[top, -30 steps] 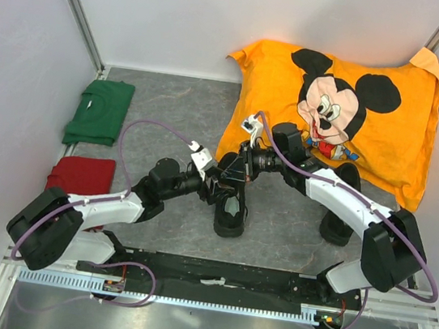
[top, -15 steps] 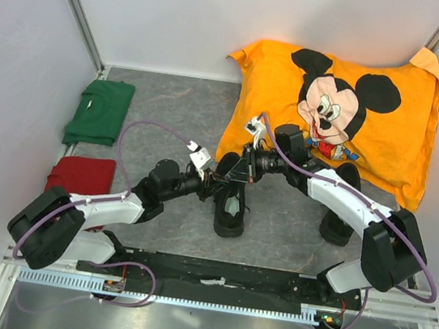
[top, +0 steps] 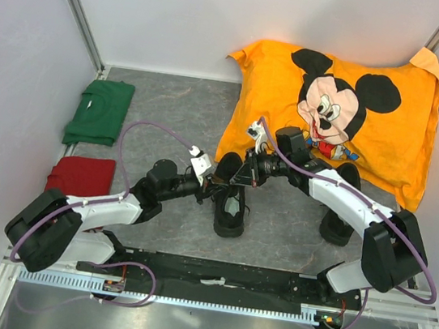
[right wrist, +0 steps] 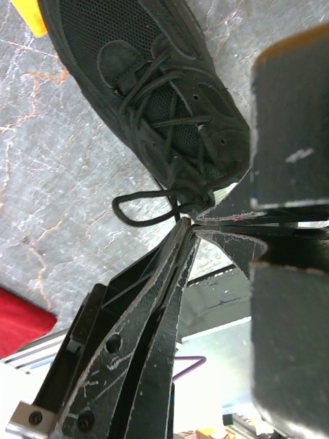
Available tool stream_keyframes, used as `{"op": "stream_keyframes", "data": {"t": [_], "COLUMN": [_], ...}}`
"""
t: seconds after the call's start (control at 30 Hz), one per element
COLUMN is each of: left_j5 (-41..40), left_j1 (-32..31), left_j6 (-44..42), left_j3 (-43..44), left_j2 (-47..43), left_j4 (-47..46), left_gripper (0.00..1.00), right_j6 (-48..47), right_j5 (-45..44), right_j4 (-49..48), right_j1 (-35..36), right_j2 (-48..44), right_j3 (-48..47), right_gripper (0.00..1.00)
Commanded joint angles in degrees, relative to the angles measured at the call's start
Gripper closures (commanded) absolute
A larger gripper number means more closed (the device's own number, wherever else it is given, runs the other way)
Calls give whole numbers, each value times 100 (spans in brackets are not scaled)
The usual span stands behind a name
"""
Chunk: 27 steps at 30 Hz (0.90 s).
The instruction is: Tie the shoes
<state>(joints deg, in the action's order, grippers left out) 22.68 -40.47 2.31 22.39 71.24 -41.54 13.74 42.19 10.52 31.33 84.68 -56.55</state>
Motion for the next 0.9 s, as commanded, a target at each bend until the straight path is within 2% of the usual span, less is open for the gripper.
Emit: {"op": "stream_keyframes", "data": {"t": [0.0,0.2,0.33,0.43,0.57,0.6,0.67,0.77,0.8,0.87], "left_j5": [448,457,466,597,782,782,791,782,773,782], "left_j1": [48,127,136,153,162,162,171,180,180,188], "left_j6": [-652,-863,-995,-986,-1013,-1013,-1056,-1057,-1048,-1039], "left_j3": [63,160,195,195,213,222,239,257,274,283], "left_j2": [30,135,162,171,197,214,232,285,285,337], "left_j4": [-12,49,23,-38,-56,-56,-39,-30,-21,-3], "left_gripper": [98,98,93,98,98,98,98,98,98,98], "right_j6": [-468,-1022,-1066,-1119,-1250,-1259,-1224,-1189,-1189,-1215], "right_j5": [-18,-53,-36,-10,26,26,61,131,149,288], "right_j4": [204,608,679,732,811,811,802,846,872,925], "right_j1": [-31,-31,-31,-31,-48,-66,-171,-303,-312,-312], "right_j2": [-163,-101,-49,13,4,-22,-57,56,100,249], "right_j3": [-163,-356,-383,-435,-567,-585,-637,-743,-786,-945], "right_gripper": [100,100,100,100,99,91,81,73,67,62]}}
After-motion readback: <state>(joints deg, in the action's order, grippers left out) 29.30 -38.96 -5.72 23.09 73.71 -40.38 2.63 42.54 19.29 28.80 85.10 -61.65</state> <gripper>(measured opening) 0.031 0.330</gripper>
